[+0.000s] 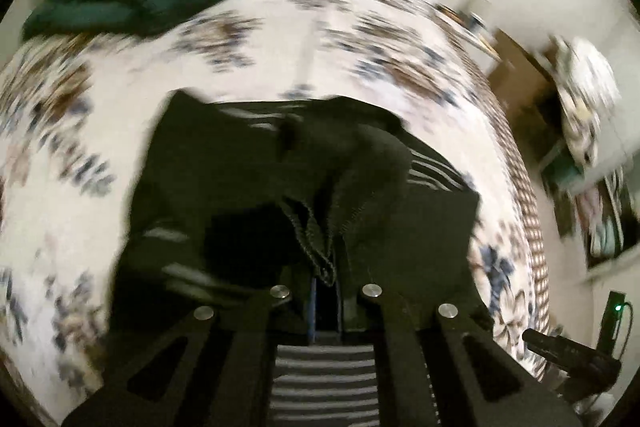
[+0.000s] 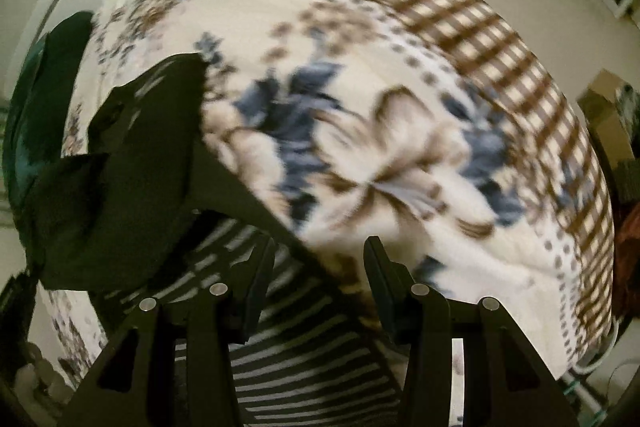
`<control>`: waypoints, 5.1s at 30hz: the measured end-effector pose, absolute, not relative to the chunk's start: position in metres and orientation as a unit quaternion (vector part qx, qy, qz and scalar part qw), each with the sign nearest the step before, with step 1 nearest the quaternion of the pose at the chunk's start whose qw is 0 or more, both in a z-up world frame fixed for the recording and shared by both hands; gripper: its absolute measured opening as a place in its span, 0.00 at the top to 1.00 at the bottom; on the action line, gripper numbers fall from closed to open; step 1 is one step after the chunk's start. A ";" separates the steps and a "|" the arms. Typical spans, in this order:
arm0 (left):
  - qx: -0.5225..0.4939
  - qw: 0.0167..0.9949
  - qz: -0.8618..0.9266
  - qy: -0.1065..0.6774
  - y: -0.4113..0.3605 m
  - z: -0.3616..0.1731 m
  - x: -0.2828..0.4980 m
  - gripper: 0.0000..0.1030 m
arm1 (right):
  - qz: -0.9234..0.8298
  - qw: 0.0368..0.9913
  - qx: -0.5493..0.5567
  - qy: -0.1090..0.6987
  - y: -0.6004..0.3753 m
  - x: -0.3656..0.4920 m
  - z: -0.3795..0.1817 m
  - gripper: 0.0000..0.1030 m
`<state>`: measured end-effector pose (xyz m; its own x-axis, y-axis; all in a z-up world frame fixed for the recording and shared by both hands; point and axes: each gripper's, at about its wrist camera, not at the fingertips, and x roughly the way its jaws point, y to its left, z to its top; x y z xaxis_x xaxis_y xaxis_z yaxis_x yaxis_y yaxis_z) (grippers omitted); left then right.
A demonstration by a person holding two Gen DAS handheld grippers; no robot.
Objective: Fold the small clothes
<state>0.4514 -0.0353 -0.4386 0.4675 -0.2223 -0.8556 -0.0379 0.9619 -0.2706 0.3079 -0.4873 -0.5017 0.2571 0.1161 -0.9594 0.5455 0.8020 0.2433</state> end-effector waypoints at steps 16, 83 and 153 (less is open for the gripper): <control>-0.189 0.803 -0.015 0.565 0.078 -0.498 0.415 0.95 | -0.017 0.745 0.166 0.646 -0.345 0.392 -0.519 0.52; -0.167 0.778 -0.058 0.604 0.103 -0.567 0.418 0.94 | -0.016 0.704 0.225 0.673 -0.247 0.408 -0.530 0.47; -0.210 0.777 -0.024 0.592 0.148 -0.553 0.440 0.51 | -0.287 0.715 0.431 0.469 -0.463 0.383 -0.547 0.92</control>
<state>0.4400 0.1479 -0.5528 0.2974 -0.2859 -0.9109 -0.2123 0.9104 -0.3551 0.3825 -0.4632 -0.5466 0.3947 -0.0070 -0.9188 0.8151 0.4641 0.3467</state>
